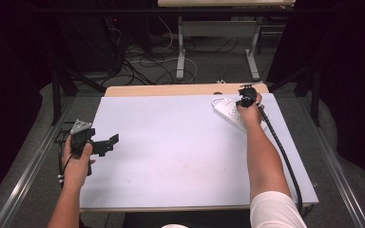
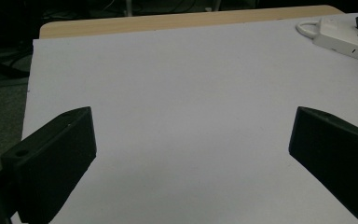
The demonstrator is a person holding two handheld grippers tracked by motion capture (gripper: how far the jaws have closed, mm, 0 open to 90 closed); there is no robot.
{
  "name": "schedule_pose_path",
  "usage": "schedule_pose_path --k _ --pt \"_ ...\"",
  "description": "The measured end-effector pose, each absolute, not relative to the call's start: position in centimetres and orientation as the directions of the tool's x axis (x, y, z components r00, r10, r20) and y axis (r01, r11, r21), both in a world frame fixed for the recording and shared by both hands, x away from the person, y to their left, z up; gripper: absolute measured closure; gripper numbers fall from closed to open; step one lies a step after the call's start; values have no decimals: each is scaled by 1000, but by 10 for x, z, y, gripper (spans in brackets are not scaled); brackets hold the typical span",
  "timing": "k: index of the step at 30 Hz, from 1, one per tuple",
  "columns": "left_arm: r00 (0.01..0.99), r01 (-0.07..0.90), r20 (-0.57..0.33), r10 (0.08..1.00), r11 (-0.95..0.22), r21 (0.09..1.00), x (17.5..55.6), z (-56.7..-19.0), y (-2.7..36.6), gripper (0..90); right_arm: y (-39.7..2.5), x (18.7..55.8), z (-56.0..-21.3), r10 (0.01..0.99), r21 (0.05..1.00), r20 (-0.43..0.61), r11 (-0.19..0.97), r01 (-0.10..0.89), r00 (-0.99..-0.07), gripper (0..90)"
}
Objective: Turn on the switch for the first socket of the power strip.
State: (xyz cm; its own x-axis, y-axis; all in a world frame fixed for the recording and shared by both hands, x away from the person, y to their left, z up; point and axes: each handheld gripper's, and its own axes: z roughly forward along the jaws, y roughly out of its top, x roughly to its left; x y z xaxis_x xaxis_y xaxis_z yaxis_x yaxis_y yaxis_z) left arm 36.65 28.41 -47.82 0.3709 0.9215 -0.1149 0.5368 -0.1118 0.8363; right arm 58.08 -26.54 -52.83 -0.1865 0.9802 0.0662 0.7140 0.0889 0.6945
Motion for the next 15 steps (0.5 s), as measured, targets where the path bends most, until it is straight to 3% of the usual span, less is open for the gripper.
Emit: schedule_pose_path --k 15 --pt "372 540 -120 920 -110 834 368 -479 283 5 -266 580 -529 975 704 49 119 700 -215 900"
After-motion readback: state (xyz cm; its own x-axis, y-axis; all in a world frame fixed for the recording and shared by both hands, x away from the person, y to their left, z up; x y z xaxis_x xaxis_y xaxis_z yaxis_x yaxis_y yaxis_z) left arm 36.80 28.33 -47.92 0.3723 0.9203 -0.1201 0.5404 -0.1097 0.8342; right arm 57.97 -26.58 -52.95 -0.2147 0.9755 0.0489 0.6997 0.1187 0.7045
